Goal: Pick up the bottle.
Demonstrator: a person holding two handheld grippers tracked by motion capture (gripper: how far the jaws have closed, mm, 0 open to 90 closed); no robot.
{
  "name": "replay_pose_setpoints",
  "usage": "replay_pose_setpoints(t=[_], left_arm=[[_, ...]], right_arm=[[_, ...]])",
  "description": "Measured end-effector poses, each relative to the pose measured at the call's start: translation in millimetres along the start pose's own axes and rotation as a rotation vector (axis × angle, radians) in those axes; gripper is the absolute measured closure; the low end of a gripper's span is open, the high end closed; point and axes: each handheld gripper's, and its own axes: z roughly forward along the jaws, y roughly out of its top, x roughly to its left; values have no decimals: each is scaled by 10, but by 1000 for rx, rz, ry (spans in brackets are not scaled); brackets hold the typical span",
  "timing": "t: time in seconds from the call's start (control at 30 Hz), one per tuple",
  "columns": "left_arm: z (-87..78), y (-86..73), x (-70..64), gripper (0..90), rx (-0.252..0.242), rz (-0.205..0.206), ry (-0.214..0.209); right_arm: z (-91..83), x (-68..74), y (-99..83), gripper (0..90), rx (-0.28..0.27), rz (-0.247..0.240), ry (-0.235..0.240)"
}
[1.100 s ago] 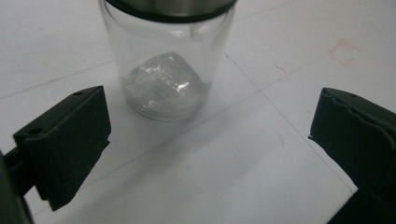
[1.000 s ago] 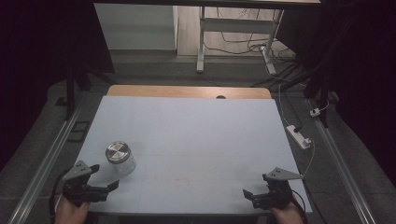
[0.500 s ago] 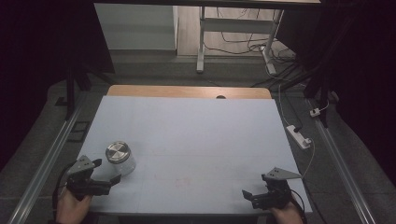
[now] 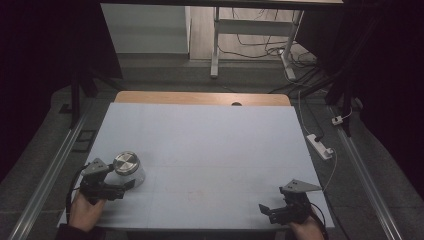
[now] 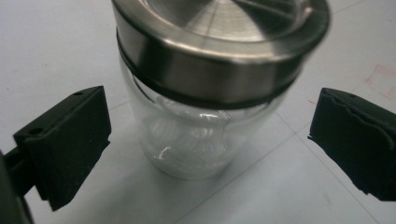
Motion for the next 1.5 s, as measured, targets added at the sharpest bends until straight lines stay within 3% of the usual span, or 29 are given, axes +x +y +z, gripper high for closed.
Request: replay_pose_setpoints(t=[0.5,0.77,0.9,1.07,1.37,1.5], left_arm=[[229,95,47,0,32,53,21],[258,127,56,0,24,86,13],[247,141,43,47,4,102,23],[238,136,36,139,-2,108,14],[238,126,30,149,-15,118,22],[236,140,29,149,-5,104,23]], right_arm=[[7,3,2,0,9,-1,1],[14,1,3,0,14,-3,5],[14,0,4,0,15,-4,5],[14,0,4,0,16,-4,6],[16,3,4,0,17,-3,7],[15,3,4,0,16,-4,8]])
